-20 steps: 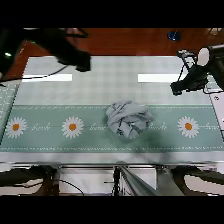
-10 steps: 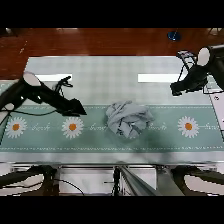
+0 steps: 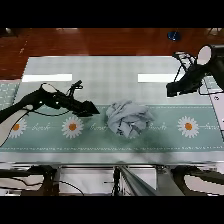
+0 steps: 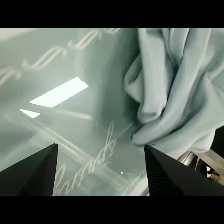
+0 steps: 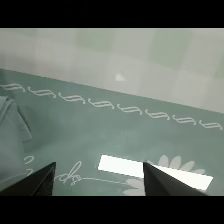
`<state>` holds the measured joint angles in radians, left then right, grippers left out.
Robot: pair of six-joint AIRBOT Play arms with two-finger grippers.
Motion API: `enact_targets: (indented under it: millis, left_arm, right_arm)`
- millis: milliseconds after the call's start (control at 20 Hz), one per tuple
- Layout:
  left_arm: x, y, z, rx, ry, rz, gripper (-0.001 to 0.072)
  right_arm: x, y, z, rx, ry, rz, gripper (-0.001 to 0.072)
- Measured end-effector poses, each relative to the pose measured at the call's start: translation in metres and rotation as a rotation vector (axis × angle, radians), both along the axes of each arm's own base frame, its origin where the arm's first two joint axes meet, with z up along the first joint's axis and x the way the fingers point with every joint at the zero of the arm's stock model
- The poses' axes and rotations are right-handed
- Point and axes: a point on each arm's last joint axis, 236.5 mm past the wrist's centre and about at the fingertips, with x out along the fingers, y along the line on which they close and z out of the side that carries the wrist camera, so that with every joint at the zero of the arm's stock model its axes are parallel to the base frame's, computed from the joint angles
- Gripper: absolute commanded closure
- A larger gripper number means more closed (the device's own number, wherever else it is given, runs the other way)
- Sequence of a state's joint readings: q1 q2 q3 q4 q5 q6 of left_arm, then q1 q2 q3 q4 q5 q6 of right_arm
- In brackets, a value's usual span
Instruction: Fold the shirts.
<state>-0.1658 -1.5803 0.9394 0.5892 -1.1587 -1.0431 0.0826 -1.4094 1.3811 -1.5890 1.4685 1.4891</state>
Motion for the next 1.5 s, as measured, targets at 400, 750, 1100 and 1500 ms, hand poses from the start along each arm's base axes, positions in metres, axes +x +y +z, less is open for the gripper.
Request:
enact_targets:
  millis: [400, 750, 1100, 1500]
  left_arm:
    - [0.014, -0.066, -0.005, -0.029, -0.013, -0.142, 0.0127]
    - [-0.009, -0.082, -0.009, -0.041, 0.059, -0.224, 0.0651]
    - [-0.013, -0.081, -0.007, -0.05, 0.081, -0.236, 0.065]
    - [-0.012, -0.077, -0.005, -0.054, 0.099, -0.23, 0.065]
  right_arm:
    - [-0.01, 0.001, -0.001, 0.004, 0.044, 0.0, 0.0113]
    - [-0.019, -0.014, 0.0, -0.051, 0.082, 0.004, 0.0116]
    - [-0.061, -0.04, -0.019, 0.242, 0.244, -0.25, 0.0115]
    - [-0.105, 0.008, -0.075, 0.601, 0.261, -0.337, 0.0118]
